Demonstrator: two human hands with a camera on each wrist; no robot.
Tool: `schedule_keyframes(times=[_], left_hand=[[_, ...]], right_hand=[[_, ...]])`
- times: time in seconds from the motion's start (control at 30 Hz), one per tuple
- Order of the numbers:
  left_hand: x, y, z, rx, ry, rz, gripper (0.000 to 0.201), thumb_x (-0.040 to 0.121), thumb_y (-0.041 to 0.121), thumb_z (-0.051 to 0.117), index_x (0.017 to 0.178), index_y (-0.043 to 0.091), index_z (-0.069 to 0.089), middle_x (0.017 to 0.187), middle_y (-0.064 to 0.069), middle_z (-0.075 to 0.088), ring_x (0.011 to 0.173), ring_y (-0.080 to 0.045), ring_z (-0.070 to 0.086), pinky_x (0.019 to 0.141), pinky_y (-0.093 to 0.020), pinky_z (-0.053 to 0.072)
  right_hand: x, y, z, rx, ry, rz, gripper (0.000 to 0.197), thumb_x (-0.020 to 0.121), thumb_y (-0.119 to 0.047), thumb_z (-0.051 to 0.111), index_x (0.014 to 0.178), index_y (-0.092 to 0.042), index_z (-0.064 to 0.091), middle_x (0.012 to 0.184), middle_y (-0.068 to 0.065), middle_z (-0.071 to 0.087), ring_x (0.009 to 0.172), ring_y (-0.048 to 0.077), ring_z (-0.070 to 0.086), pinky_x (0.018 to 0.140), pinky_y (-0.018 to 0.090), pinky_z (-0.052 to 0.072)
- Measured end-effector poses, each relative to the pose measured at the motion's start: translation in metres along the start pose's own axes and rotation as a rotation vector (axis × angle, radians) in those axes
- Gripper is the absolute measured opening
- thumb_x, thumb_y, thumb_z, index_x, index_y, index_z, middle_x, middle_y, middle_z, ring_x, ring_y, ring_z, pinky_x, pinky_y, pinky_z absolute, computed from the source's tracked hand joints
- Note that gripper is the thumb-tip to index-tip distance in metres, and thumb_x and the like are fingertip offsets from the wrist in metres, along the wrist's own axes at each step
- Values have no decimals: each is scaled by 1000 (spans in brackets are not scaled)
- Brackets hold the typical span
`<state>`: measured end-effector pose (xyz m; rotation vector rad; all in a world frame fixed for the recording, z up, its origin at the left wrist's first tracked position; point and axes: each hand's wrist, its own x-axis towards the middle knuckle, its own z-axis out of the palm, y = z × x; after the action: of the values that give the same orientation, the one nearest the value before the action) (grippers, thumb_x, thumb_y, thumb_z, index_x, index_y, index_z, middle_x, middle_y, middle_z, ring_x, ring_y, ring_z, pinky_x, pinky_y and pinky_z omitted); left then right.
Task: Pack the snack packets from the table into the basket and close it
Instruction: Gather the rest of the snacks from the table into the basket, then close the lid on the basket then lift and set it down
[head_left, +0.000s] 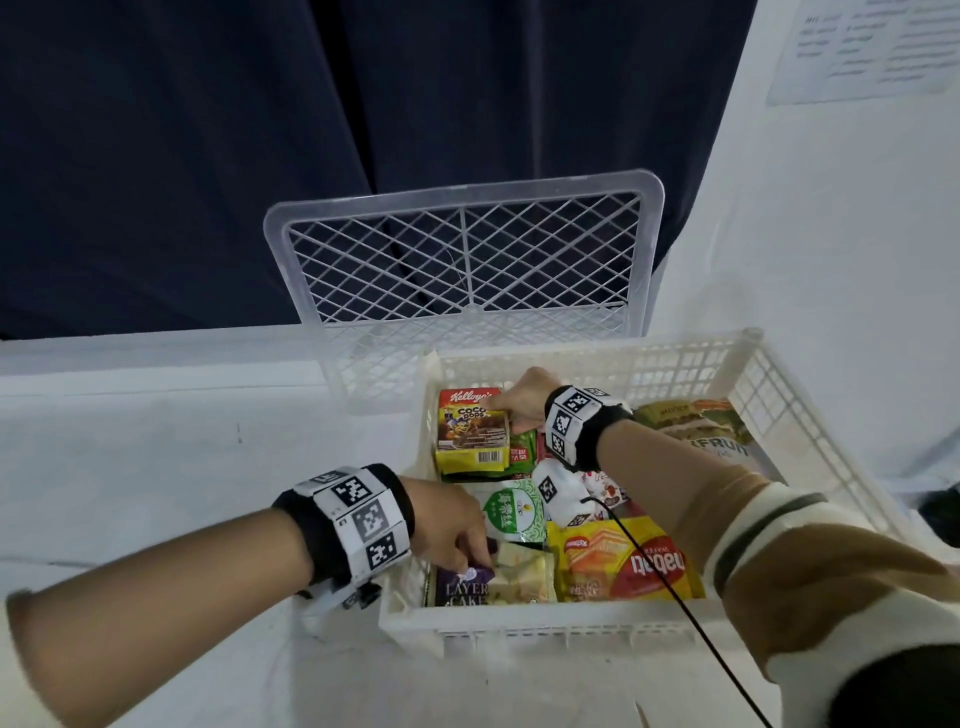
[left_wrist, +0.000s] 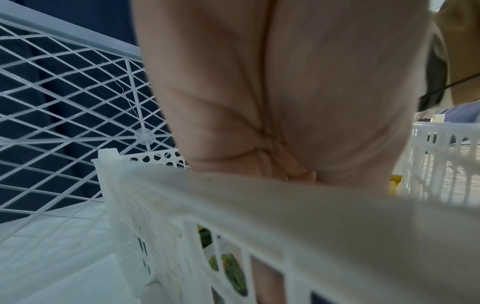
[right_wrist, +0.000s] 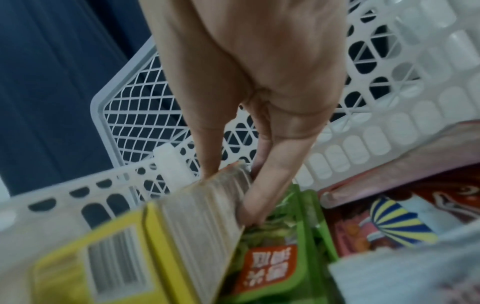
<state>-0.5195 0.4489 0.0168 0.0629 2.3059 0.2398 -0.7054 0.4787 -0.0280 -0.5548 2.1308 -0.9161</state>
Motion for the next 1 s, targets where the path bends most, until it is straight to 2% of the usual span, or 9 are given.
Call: schedule_keyframes(times=[0.2,0.27,0.33,0.4,0.53,0.67,0.77,0.9,1.0], left_hand=[[2,1,2,29,16,-22,38,97,21,49,134,20,55,132,-1,59,115,-19,54,80,-15,33],[2,1,3,28,13,-21,37,97,21,49,134,20,55,132,-1,59,116,-19,54,80,-15,33],[-1,-2,2,-20,63,2,36,96,24,51,132,21,57,129,1,62,113,-16,57,83,-17,37],[-8,-9,-4,-130,222,44,34,95,29,53,127,21,60,125,4,64,106,-10,61,89,-19,45],[-41,-50,-40,-436,666,5,29,93,33,56,120,24,62,115,9,64,84,5,62,79,-11,52],[-65,-126,-83,-793,1240,-241,17,90,22,61,107,19,59,101,2,65,79,-16,69,81,-36,59],[-69,-169,-107,-967,1502,-491,14,86,19,64,94,14,53,96,-3,58,89,-26,64,85,-38,53],[-69,-187,-127,-1043,1423,-748,43,91,24,54,129,7,47,133,-21,49,116,-37,53,95,-40,43],[-72,-180,-132,-1043,1380,-682,35,96,23,41,123,5,53,120,-18,59,108,-36,58,87,-38,43]], right_hand=[[-8,7,-7,50,-231,22,61,69,-32,84,116,1,62,108,14,73,92,23,73,89,37,57],[-18,6,-12,-17,-213,1,63,72,-37,81,119,1,62,113,14,71,91,21,73,85,35,59],[-27,5,-21,-49,-136,-33,63,77,-39,76,119,6,59,118,21,67,93,25,72,88,43,57],[-38,-1,-39,-27,-82,-74,46,83,-35,70,113,-1,62,114,21,67,93,24,70,89,49,55],[-53,-18,-99,125,125,-225,13,92,-16,59,101,-9,64,97,7,65,78,15,67,62,24,59],[-40,-31,-160,124,640,-365,17,89,-20,55,100,-13,65,93,1,62,78,18,61,68,28,53],[-22,-37,-183,130,763,-341,42,82,-45,53,105,-10,58,95,7,55,73,18,53,63,24,44],[-12,-43,-185,355,774,-234,47,84,-37,43,123,-11,47,108,9,56,105,33,60,95,48,49],[-25,-49,-178,407,709,-228,41,93,-42,37,121,-13,46,88,0,57,95,27,60,96,52,49]])
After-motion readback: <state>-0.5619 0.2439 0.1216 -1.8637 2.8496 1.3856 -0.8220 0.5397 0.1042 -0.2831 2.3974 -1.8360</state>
